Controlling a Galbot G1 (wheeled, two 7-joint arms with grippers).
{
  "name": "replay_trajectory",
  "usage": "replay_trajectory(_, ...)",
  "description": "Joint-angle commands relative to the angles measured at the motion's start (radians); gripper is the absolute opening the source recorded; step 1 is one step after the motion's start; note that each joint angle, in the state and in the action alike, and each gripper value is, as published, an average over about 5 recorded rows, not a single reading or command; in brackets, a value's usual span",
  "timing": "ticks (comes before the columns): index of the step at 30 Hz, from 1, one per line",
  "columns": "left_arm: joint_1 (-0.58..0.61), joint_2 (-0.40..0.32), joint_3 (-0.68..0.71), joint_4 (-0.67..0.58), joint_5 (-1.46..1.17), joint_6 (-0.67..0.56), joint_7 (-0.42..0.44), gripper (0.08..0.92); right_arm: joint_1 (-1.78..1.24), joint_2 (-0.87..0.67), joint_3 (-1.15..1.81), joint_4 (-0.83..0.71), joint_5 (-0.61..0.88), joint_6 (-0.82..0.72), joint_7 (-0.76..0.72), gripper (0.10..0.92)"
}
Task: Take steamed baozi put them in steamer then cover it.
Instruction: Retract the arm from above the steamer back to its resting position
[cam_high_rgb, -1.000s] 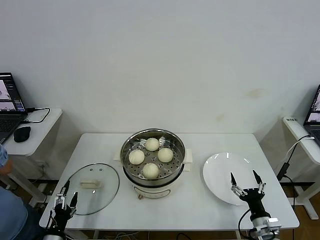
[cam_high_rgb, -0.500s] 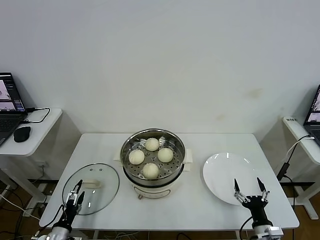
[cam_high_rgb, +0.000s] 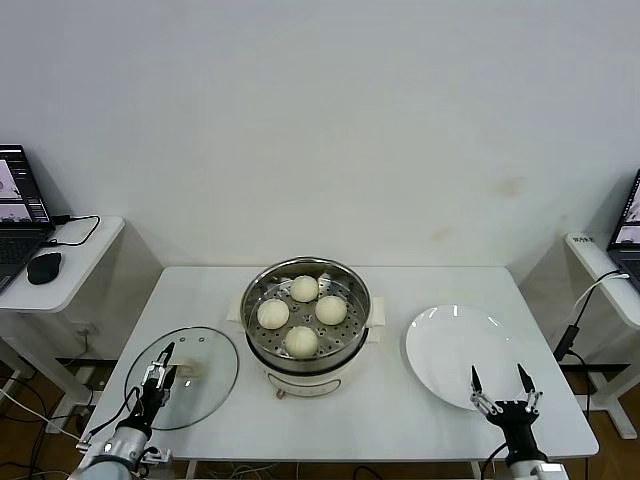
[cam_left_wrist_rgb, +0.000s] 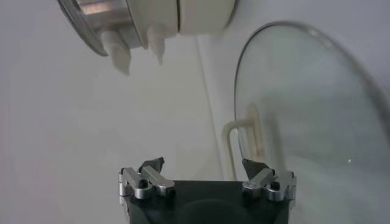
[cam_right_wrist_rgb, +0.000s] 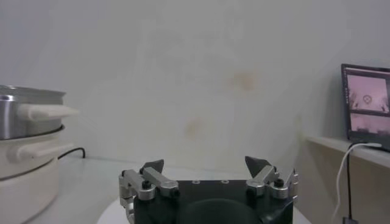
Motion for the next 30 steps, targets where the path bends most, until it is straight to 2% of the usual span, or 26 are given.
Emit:
replay_trajectory(1, -0.13, -0.002, 0.027, 0.119, 0.001, -0.014, -0.003, 0.823, -0.006, 0.005, 0.003, -0.006, -0.008, 0.004, -0.002, 0.823)
replay_trajectory(7, -0.164, -0.013, 0.033, 0.18, -0.011, -0.027, -0.011, 0.822, -0.009, 0.005, 0.004, -0.011, -0.013, 0.005, -0.004, 0.822)
replay_trajectory(10, -0.167, -0.014, 0.031, 0.194, -0.016, -0.032, -0.014, 0.787, -0.01, 0.004, 0.004, -0.011, -0.014, 0.005, -0.005, 0.823)
replay_trajectory(24, -0.166, -0.017, 0.021, 0.209, -0.045, -0.075, -0.053, 0.389, -0.009, 0.007, -0.005, -0.012, -0.02, 0.007, -0.007, 0.823)
replay_trajectory(30, -0.127, -0.01, -0.001, 0.117, -0.099, -0.085, -0.087, 0.216, -0.008, 0.004, -0.017, -0.013, -0.025, 0.008, -0.008, 0.823)
